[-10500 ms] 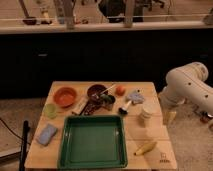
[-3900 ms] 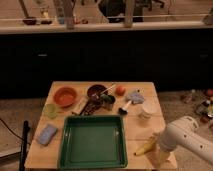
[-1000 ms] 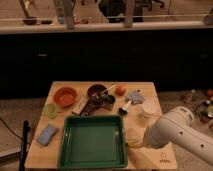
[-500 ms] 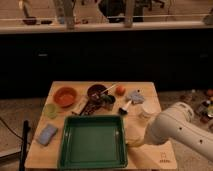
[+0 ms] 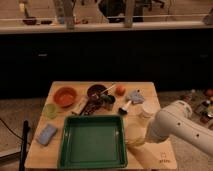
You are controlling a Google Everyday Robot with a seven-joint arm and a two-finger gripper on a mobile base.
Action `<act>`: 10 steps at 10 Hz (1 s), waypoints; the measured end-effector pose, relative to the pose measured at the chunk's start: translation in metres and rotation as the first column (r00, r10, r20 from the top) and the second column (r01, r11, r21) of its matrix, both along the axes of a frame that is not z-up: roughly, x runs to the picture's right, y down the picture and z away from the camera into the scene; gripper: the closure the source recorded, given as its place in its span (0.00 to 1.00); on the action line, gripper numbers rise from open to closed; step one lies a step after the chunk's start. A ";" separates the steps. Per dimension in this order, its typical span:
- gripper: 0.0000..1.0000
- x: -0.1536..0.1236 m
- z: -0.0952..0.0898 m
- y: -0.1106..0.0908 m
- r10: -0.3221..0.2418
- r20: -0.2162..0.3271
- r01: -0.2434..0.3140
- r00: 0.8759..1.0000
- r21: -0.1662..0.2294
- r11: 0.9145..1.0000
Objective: Place banana in tray
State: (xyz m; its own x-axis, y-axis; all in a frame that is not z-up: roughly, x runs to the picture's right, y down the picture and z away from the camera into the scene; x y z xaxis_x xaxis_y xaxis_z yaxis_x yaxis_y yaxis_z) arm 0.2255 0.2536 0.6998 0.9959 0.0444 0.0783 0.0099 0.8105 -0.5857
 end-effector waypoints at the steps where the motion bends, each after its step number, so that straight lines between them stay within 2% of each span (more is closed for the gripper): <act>1: 0.20 0.001 0.002 0.000 -0.003 -0.006 0.003 1.000 -0.002 1.000; 5: 0.20 0.001 0.002 0.003 -0.015 -0.024 0.015 1.000 -0.003 1.000; 7: 0.20 -0.014 0.004 0.004 -0.029 -0.040 0.029 0.999 -0.008 1.000; 8: 0.20 -0.017 0.004 0.006 -0.020 -0.065 0.018 0.998 -0.029 0.999; 10: 0.20 -0.025 0.005 0.011 0.033 -0.137 -0.044 0.990 -0.076 0.996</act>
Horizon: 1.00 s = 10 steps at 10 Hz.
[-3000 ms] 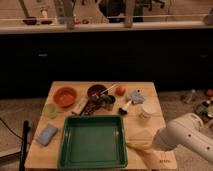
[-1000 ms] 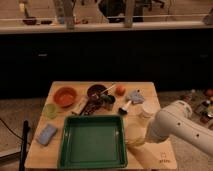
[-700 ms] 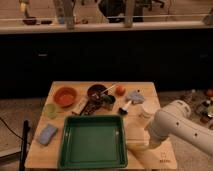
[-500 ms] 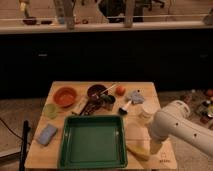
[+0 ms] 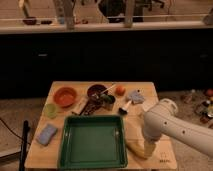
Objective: Place banana in tray
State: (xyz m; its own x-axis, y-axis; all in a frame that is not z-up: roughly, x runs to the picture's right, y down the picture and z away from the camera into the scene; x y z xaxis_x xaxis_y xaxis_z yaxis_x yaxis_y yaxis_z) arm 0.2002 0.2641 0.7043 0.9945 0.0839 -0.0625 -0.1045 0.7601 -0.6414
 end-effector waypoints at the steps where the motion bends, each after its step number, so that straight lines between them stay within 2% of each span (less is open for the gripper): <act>1: 0.20 -0.003 0.001 0.004 0.056 -0.043 -0.057 0.997 -0.024 0.998; 3: 0.20 -0.005 0.003 0.012 0.149 -0.091 -0.154 0.985 -0.052 0.987; 5: 0.20 -0.008 0.007 0.021 0.212 -0.110 -0.218 0.971 -0.047 0.975; 6: 0.20 -0.013 0.010 0.026 0.236 -0.123 -0.241 0.964 -0.027 0.970; 10: 0.20 -0.023 0.024 0.045 0.252 -0.146 -0.253 0.957 0.009 0.967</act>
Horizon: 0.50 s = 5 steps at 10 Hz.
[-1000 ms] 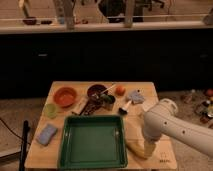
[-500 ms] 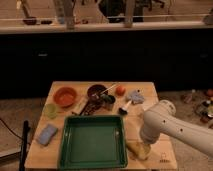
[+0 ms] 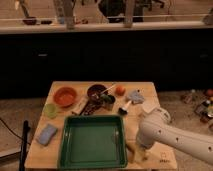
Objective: Place banana in tray
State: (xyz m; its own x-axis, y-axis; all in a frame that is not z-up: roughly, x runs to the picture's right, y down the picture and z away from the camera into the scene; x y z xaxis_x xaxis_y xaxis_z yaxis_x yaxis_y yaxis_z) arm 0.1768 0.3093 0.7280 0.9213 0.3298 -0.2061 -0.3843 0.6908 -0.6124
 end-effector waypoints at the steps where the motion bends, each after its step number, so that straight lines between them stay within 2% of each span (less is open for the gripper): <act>1: 0.20 -0.002 0.008 0.009 0.005 -0.002 -0.005 1.000 -0.001 1.000; 3: 0.22 0.000 0.023 0.026 0.024 0.000 -0.024 1.000 -0.024 0.999; 5: 0.37 0.000 0.038 0.040 0.039 0.028 -0.037 0.999 -0.073 0.997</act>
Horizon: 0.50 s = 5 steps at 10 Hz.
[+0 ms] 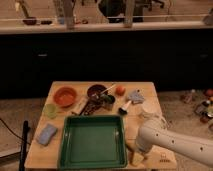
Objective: Place banana in tray
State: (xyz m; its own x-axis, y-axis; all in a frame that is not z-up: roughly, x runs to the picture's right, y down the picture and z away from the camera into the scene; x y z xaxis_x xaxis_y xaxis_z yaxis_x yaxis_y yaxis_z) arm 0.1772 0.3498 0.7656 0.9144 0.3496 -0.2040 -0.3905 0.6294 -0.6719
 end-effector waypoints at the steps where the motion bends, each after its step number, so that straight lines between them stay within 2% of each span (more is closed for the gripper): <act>1: 0.51 0.002 -0.001 0.001 0.000 0.000 0.000 1.000 -0.006 1.000; 5: 0.88 0.002 -0.007 -0.009 0.000 -0.001 0.000 1.000 -0.002 1.000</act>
